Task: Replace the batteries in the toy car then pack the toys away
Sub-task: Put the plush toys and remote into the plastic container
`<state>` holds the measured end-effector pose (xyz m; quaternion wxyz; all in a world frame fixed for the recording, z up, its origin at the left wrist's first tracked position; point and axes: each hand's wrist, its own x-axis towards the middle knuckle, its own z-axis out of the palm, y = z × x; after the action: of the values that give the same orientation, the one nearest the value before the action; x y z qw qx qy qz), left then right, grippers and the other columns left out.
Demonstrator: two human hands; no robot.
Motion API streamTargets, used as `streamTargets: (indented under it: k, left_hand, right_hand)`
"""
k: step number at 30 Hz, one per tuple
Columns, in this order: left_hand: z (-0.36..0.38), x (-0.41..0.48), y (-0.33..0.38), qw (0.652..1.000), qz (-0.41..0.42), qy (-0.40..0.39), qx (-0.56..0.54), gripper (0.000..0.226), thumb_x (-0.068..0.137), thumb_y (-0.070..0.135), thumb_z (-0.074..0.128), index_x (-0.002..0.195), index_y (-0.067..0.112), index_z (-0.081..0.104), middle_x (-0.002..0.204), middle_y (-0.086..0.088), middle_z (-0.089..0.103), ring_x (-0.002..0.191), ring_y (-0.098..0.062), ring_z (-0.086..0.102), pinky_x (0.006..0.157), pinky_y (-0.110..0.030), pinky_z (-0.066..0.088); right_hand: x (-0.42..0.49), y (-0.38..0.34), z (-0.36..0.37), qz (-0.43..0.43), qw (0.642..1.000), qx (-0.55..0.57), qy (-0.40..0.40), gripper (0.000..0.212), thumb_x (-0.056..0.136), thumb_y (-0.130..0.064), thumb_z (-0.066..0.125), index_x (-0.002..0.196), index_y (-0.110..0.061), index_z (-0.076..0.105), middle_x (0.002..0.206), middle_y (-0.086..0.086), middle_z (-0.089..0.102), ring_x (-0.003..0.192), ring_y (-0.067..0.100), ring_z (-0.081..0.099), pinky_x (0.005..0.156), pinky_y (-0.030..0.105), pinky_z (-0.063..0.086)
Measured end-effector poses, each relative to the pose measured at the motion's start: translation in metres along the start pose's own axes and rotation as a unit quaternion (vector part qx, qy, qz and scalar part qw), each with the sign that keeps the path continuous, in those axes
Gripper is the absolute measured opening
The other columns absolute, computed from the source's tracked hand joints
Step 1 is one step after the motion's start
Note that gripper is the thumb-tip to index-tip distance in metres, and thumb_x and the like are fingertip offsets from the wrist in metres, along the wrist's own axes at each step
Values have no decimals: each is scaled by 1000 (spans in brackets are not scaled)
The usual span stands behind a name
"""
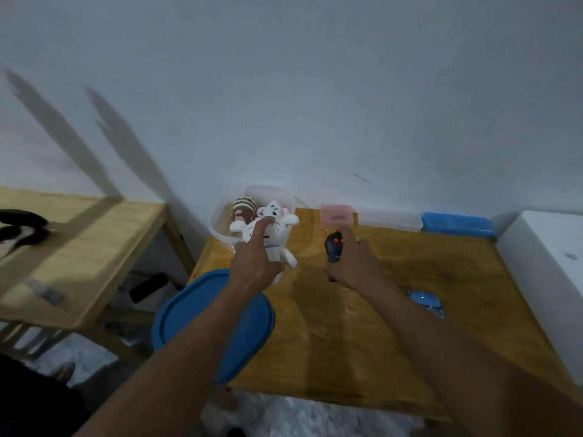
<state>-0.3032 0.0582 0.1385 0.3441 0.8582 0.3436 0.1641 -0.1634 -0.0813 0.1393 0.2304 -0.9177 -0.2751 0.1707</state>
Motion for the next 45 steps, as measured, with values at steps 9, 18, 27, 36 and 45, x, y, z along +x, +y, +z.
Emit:
streamTargets:
  k: [9, 18, 27, 36, 45]
  left_hand:
    - [-96, 92, -58, 1000, 13, -2, -2, 88, 65, 27, 84, 126, 53, 27, 115, -12, 58, 101, -33, 56, 82, -42, 53]
    - [-104, 149, -104, 996, 45, -82, 2, 89, 68, 25, 80, 138, 44, 29, 120, -10, 57, 106, -34, 55, 79, -34, 45]
    - [-71, 181, -110, 995, 46, -91, -24, 75, 73, 37, 75, 137, 42, 34, 112, 6, 57, 112, -30, 54, 103, -47, 40]
    - [-40, 197, -120, 992, -9, -129, 7, 76, 72, 24, 80, 137, 28, 40, 110, 0, 28, 110, -30, 47, 88, -29, 40]
    - [-41, 209, -120, 975, 22, -198, 102, 77, 68, 23, 83, 128, 20, 35, 104, 4, 39, 98, -22, 50, 70, -28, 37]
  right_hand:
    - [55, -121, 22, -29, 997, 56, 53, 78, 79, -24, 70, 143, -30, 25, 121, 16, 42, 83, 28, 48, 66, 29, 40]
    - [80, -169, 72, 37, 995, 62, 67, 75, 76, -33, 75, 136, -29, 32, 126, 16, 44, 104, 35, 53, 82, 39, 51]
    - [123, -167, 84, 56, 998, 4, 39, 78, 76, -32, 75, 139, -30, 29, 127, 14, 49, 106, 33, 55, 80, 36, 52]
    - [157, -153, 109, 69, 996, -46, -30, 72, 84, -26, 69, 142, -25, 26, 121, 17, 50, 99, 32, 56, 68, 31, 44]
    - [174, -143, 127, 63, 990, -66, -110, 73, 82, -17, 66, 143, -14, 26, 120, 15, 58, 103, 31, 59, 76, 31, 44]
